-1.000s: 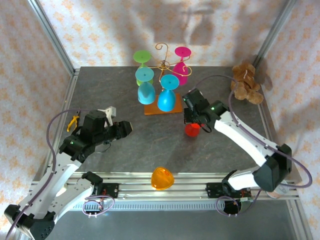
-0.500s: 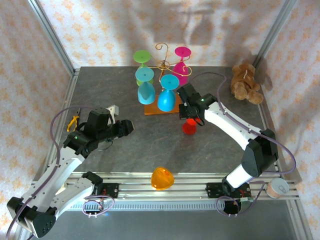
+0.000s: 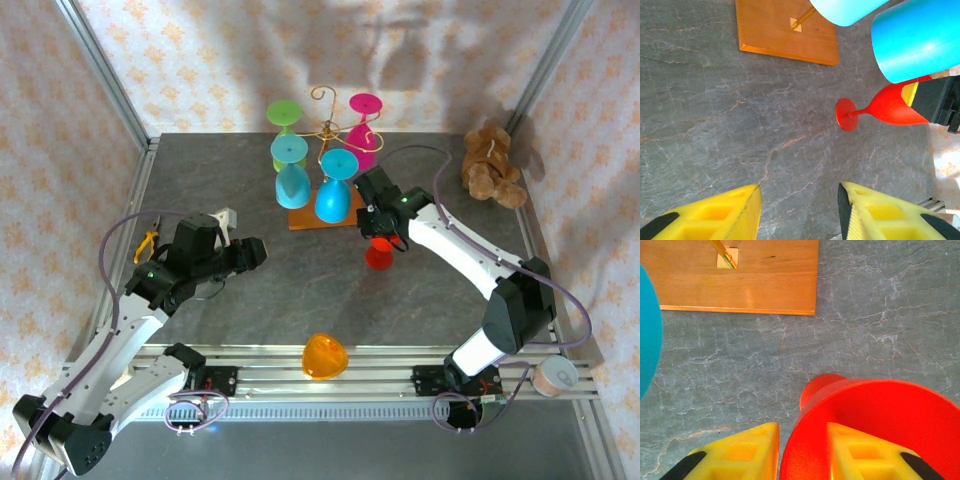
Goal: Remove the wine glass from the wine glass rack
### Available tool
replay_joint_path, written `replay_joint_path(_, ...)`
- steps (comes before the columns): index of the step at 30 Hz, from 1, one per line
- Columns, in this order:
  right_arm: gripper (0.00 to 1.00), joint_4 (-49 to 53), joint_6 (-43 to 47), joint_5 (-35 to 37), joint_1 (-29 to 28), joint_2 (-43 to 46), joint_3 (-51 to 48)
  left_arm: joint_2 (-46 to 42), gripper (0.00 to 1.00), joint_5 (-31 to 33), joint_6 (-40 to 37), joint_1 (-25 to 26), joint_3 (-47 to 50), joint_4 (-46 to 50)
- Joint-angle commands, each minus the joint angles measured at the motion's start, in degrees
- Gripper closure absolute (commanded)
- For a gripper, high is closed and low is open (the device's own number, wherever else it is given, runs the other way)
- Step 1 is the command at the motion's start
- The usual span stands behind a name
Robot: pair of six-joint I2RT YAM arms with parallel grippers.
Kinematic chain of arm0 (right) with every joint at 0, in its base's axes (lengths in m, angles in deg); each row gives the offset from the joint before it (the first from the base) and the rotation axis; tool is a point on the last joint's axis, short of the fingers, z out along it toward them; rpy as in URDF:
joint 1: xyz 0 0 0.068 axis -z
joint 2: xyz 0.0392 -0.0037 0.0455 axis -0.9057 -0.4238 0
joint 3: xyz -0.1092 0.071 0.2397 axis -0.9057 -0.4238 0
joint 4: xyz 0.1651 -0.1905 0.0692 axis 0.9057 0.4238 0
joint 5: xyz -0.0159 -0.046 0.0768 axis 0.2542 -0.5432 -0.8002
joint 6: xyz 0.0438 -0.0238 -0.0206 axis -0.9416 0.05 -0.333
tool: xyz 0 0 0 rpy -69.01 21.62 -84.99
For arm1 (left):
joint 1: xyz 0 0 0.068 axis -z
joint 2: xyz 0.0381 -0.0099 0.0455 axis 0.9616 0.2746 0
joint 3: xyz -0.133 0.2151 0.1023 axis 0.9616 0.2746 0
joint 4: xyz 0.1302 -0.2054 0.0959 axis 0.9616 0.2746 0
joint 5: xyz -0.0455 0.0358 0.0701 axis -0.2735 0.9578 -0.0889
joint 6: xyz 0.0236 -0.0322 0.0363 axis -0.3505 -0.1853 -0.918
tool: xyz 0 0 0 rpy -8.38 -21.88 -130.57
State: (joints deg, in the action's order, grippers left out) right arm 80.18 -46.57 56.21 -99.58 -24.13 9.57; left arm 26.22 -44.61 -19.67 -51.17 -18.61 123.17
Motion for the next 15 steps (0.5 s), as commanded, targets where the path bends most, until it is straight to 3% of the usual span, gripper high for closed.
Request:
replay_joint_path(1,0.69,1.8,0.0,0.8,0.2,3.2,2.9,0.1,0.55,1.4,-0.7,0.0,-1.6,0.0)
replay_joint_path(7,0.61,4.7,-0.2,2.7,0.3,8.8,4.4,0.6,0.55,1.7,-1.9,0.0,-3.8,1.7)
replay_joint_path(15,0.59,8.6,-2.4,-1.4,1.7,17.7,4.0,2.3,0.55,2.1,-3.5,0.0,-8.8,4.0)
